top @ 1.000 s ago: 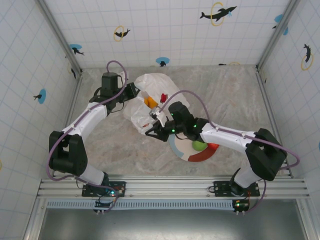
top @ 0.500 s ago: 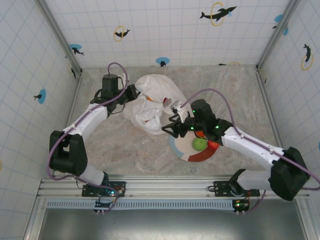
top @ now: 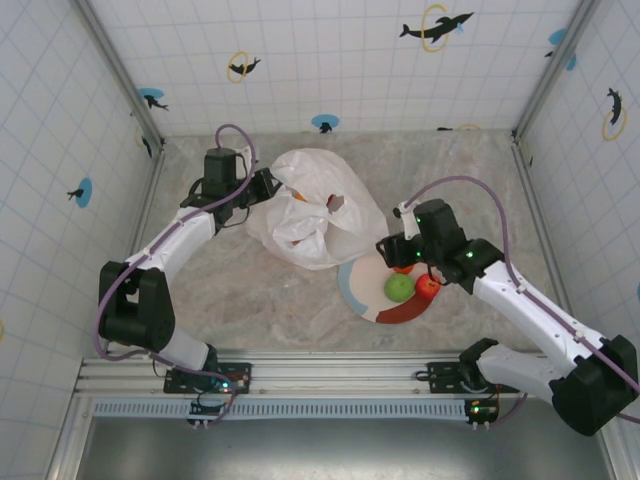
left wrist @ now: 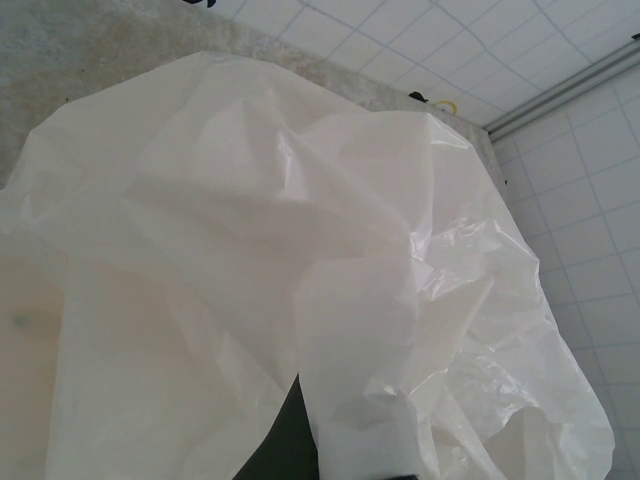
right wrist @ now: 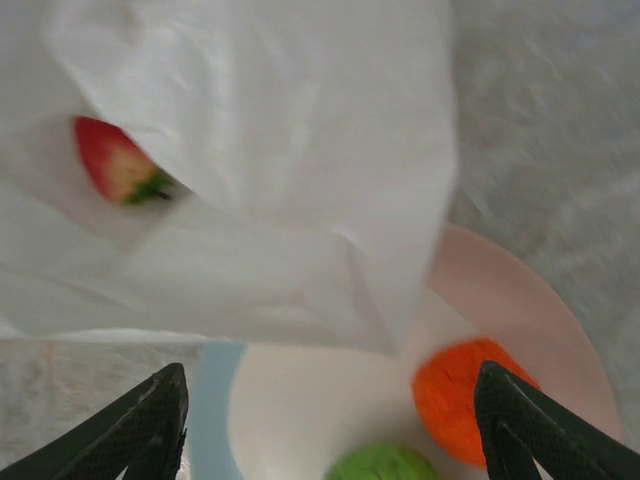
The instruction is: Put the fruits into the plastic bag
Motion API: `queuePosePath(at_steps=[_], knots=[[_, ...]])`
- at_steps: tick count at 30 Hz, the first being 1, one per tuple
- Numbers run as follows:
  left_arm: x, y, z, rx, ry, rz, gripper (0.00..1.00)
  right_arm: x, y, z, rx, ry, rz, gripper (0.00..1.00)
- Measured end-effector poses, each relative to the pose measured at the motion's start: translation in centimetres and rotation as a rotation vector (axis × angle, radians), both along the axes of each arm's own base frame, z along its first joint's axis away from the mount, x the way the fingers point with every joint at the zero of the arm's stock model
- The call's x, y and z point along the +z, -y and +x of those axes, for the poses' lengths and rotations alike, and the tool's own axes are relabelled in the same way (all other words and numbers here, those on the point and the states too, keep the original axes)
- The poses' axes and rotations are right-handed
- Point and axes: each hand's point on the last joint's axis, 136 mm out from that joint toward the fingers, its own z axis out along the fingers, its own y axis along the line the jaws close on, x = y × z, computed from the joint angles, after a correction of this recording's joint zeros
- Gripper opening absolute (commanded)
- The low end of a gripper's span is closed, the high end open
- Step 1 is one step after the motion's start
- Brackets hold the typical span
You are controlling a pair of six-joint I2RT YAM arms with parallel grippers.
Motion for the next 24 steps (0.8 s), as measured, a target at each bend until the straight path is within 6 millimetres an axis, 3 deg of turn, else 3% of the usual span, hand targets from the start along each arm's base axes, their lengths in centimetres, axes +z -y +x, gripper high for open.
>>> queuePosePath(at_steps=[4,12,16,24], knots=[[0.0,0.0,0.0,0.0,0.0,0.0,0.0,-2.7,1.9,-0.4,-0.109,-0.103,-0.083,0.9],[0.0,0.0,0.0,0.0,-0.001,0.0,0.0,-6.8,2.9,1.0,-0.212,-0.215,-0.151,0.9],[0.0,0.0,0.0,0.0,-0.001,0.0,0.0,-9.3,3.8,1.6,-0.25,-0.276,-0.194,0.89],[0.0,0.0,0.0,0.0,-0.001,0.0,0.0,-11.8,4.3,2.8,-0.275,-0.325,-0.188,0.75]])
